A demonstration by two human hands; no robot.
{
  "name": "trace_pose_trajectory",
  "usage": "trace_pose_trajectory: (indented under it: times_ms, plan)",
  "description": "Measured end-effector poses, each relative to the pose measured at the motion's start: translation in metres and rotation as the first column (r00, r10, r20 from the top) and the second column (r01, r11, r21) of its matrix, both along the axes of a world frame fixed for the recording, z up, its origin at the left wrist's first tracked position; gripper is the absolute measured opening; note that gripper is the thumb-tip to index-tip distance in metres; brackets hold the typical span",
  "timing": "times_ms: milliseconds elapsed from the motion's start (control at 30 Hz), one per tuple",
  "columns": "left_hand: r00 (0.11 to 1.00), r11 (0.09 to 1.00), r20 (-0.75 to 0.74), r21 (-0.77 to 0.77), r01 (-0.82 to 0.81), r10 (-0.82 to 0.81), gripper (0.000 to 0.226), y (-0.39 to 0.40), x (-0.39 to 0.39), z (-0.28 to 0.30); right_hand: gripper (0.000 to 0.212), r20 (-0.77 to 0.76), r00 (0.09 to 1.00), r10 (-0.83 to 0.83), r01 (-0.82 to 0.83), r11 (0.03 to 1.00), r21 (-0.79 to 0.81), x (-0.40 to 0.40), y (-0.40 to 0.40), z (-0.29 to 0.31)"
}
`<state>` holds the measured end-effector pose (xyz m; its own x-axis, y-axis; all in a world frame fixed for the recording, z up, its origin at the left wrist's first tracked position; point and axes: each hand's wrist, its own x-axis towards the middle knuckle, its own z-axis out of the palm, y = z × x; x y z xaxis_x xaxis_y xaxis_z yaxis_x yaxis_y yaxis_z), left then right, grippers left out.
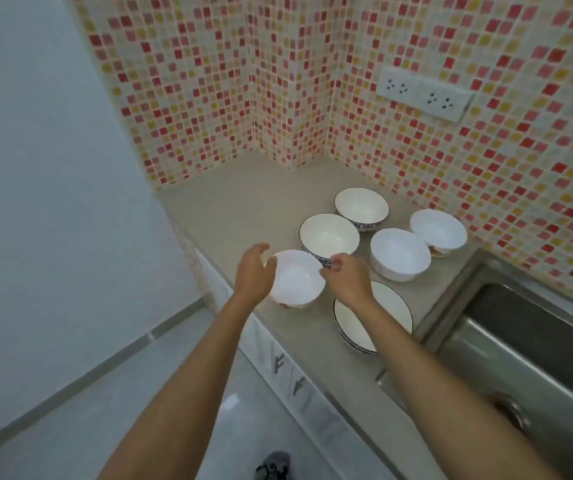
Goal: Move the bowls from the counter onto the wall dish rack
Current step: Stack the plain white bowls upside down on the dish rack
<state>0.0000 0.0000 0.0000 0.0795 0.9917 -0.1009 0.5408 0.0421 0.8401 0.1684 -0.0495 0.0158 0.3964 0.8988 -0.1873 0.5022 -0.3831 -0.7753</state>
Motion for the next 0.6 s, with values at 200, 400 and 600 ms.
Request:
trace_pose_trajectory:
  times_ms: [200,400,600]
  plan:
    - [0.994,0.98,-0.094,-0.199,0.033,-0.052,0.052,0.023,0.003,-0.045,0.03,0.101,0.995,-0.008,0.022,0.991,-0.134,-0.011,0.035,-0.043]
    - [0.996,0.983,-0.09,-0.185,-0.003,-0.014,0.04,0.03,0.011,-0.061,0.03,0.206,0.978,0.013,0.043,0.963,-0.264,-0.016,0.045,-0.058]
    - [0.998,0.995,0.04,-0.089,-0.035,0.039,0.035,0.033,0.011,-0.043,0.024,0.065,0.995,-0.07,0.082,0.978,-0.192,0.001,0.043,-0.044]
